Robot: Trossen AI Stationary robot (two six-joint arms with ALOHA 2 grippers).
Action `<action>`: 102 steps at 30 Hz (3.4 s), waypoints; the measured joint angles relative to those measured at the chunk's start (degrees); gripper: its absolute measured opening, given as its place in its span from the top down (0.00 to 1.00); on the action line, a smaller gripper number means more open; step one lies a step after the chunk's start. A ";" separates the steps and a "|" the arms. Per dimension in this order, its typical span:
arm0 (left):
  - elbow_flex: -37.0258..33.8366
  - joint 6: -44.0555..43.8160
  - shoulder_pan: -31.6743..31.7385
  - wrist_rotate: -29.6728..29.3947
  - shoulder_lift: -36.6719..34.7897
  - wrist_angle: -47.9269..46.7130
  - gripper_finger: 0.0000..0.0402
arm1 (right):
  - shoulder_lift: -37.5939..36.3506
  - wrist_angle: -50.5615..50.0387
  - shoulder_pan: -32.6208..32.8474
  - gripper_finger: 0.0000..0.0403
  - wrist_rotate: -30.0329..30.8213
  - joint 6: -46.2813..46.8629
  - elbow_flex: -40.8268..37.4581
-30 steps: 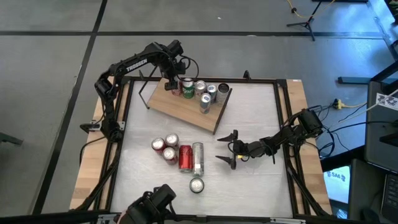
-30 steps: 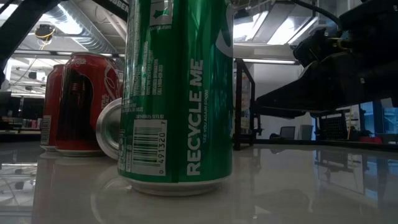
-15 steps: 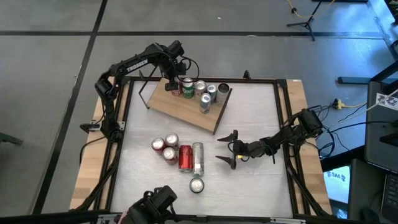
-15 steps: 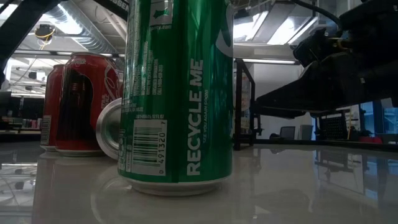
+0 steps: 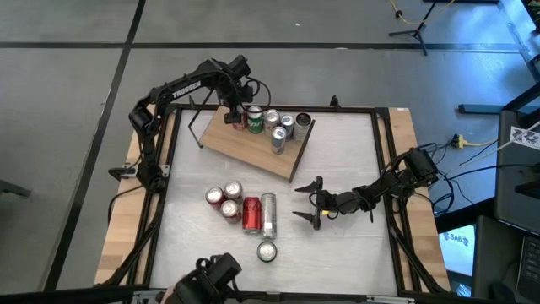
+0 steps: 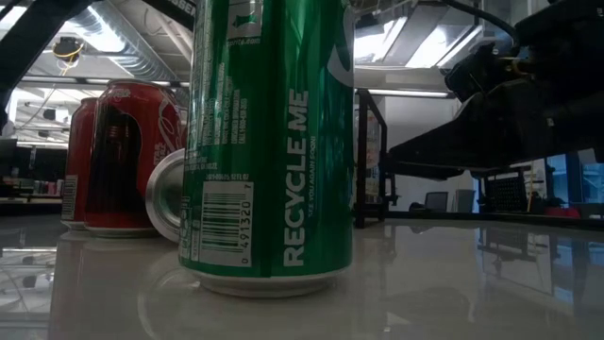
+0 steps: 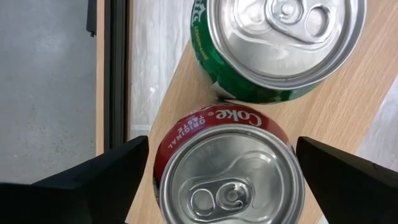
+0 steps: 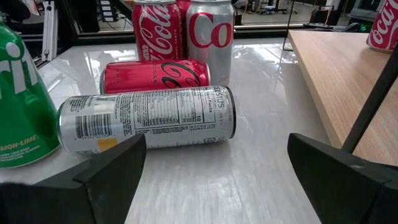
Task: Place canned beverage on shelf
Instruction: Put the right red white soda can on the shelf, then put the white yellow soda can on the shelf aligned with the other white yellow soda can
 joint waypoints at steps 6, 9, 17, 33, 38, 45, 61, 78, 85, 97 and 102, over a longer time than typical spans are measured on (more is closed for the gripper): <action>0.00 -0.05 -1.09 -0.70 0.00 0.23 0.01 | 0.00 0.00 0.00 0.04 0.00 0.00 0.00; 0.00 0.00 -1.68 -2.09 -0.02 0.23 0.01 | 0.00 0.01 0.00 0.04 -0.02 0.00 -0.02; 0.00 0.00 -1.97 -2.22 -0.16 0.23 0.01 | 0.00 0.00 0.00 0.04 -0.02 0.00 0.00; 0.00 -0.02 -1.83 -5.17 -4.90 0.38 0.01 | 0.00 0.03 0.00 0.04 -0.04 0.00 -0.02; 0.00 -0.09 -1.83 -5.19 -7.85 0.38 0.01 | 0.00 0.04 0.00 0.04 -0.04 0.00 -0.02; 0.01 -4.19 -1.83 -5.06 -13.79 -0.23 0.01 | 0.02 0.06 0.00 0.04 -0.24 4.37 1.08; -2.66 -25.23 -6.94 8.48 -31.45 -11.67 0.01 | 0.02 -1.68 0.07 0.04 -24.04 5.07 9.33; -42.16 -57.78 -33.61 -6.99 -64.68 13.08 0.01 | 0.02 -17.60 0.25 0.04 -22.49 38.07 23.48; -47.69 -59.12 -41.63 -12.90 -67.04 19.70 0.01 | -0.70 -30.62 0.44 0.04 -22.91 39.10 33.12; -52.63 -57.27 -51.64 -20.95 -65.31 34.47 0.01 | -2.07 -90.22 0.44 0.04 -13.54 44.00 61.85; -53.19 -54.22 -53.46 -22.46 -65.29 37.14 0.01 | -1.95 -103.72 0.35 0.04 -5.84 52.05 68.70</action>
